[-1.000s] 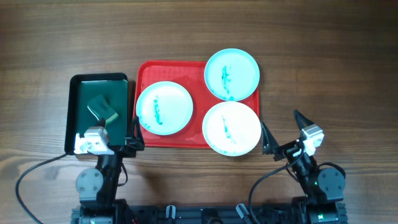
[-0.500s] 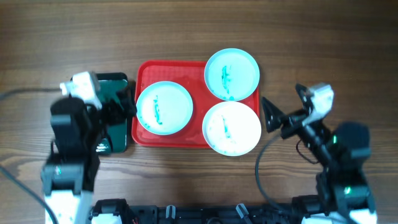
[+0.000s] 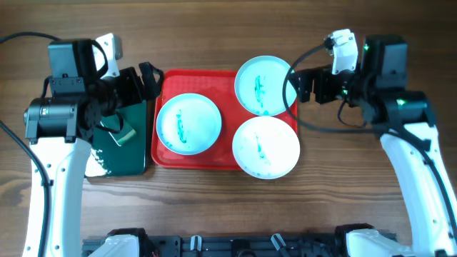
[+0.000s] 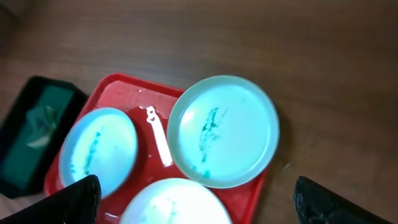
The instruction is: Clean dirty plates on tray and stack at the side
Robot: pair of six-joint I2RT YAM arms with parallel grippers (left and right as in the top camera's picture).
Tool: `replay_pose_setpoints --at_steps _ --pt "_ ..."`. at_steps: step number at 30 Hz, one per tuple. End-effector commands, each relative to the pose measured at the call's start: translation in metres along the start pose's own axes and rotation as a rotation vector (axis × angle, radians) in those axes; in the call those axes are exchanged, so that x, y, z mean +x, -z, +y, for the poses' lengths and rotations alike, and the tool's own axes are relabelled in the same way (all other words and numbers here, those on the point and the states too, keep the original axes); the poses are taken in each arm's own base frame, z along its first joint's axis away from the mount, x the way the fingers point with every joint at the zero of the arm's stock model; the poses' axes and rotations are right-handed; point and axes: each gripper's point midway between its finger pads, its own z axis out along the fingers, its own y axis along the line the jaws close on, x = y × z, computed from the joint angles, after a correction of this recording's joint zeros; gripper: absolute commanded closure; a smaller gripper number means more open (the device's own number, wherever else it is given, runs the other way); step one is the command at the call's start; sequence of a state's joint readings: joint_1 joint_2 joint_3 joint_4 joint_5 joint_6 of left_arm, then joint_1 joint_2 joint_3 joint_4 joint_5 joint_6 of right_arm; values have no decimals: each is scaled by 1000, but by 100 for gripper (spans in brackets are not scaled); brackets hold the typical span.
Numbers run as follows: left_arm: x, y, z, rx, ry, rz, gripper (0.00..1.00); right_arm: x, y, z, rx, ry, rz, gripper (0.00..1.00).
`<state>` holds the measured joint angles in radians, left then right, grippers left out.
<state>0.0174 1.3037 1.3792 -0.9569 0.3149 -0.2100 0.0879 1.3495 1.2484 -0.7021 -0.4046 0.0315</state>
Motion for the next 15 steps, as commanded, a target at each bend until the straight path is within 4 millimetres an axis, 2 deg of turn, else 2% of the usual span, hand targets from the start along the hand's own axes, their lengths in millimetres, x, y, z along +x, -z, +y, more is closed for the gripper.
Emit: replay_pose_setpoints --at_steps 1,3,4,7,8,10,11,12,13,15 --pt "-3 4 -19 85 -29 2 0 -4 -12 8 -66 -170 23 0" --pt "-3 4 -19 85 -29 1 0 4 -23 16 -102 -185 67 0" --pt "-9 5 -24 114 -41 -22 0 10 -31 25 -112 -171 96 0" --pt "-10 3 -28 137 -43 -18 0 19 -44 41 -77 -178 133 1" --pt "-8 -1 -23 118 -33 -3 0 22 -53 56 -65 -159 152 0" --pt "-6 -8 9 -26 115 11 1 23 -64 72 -43 -154 172 1" --pt "-4 -10 31 -129 228 11 5 23 -70 79 -34 -150 182 2" --pt "2 -8 63 -266 378 9 11 25 -79 87 -29 -149 205 4" --pt "9 -6 90 -362 453 24 16 29 -90 96 -31 -149 239 9" --pt "19 -5 122 -458 516 68 17 38 -113 103 -8 -194 291 23"
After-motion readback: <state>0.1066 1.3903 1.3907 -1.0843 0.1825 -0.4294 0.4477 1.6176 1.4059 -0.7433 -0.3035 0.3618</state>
